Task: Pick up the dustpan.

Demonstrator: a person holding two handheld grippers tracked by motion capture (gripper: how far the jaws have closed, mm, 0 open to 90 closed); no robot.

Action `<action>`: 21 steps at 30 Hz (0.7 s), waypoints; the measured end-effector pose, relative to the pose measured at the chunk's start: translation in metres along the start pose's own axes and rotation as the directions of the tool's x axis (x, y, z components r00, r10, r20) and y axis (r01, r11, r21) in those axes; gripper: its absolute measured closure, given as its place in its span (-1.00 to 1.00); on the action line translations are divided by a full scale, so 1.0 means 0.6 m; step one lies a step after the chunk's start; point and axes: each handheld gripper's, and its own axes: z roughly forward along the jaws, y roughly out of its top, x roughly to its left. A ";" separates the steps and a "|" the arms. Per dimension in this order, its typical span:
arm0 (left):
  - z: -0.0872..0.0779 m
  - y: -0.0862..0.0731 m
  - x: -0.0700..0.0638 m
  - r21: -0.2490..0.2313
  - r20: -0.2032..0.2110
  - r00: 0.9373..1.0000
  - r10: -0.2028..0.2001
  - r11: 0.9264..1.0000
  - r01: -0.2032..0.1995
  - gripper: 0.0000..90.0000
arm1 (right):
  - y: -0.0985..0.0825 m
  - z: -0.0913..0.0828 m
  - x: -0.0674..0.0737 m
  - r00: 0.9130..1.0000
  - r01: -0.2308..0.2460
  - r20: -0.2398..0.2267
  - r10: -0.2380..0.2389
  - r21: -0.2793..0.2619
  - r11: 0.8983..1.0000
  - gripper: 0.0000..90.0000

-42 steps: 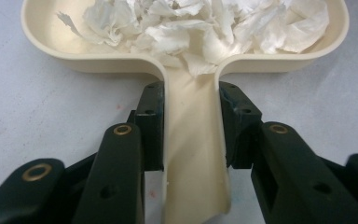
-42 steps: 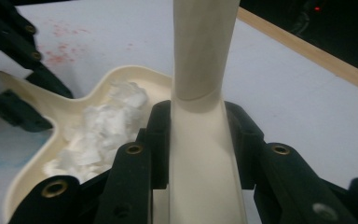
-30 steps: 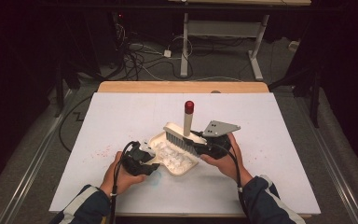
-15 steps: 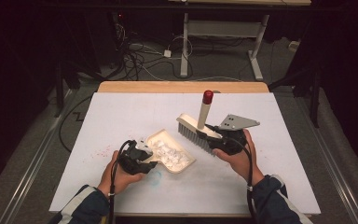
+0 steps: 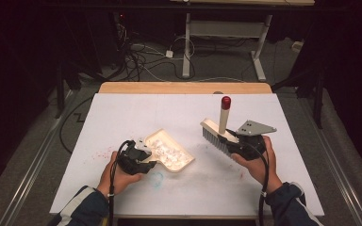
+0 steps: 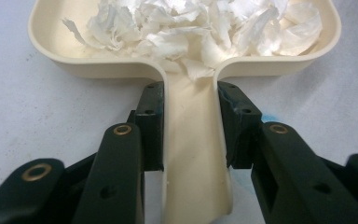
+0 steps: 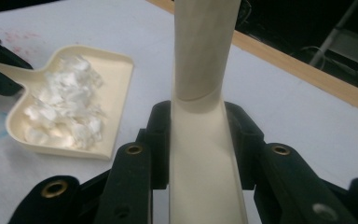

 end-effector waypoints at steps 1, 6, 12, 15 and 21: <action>0.001 0.000 -0.001 0.002 -0.005 1.000 0.007 1.000 -0.007 0.42 | -0.007 0.001 0.000 1.000 -0.004 0.003 0.003 0.005 1.000 0.51; 0.002 0.003 -0.008 0.009 -0.022 0.999 0.025 1.000 -0.025 0.42 | -0.025 0.015 0.006 1.000 0.001 0.004 -0.001 0.014 1.000 0.51; 0.006 0.004 -0.012 0.020 -0.021 0.999 0.036 0.999 -0.035 0.42 | -0.031 0.034 0.017 1.000 0.007 -0.029 -0.006 0.023 1.000 0.51; 0.008 0.005 -0.013 0.023 -0.016 0.999 0.038 0.999 -0.038 0.42 | -0.030 0.037 0.026 0.998 0.017 -0.053 -0.016 0.023 1.000 0.51; 0.011 0.006 -0.019 0.026 -0.005 0.999 0.048 0.999 -0.048 0.42 | -0.026 0.043 0.039 0.996 0.038 -0.078 -0.036 0.023 0.999 0.51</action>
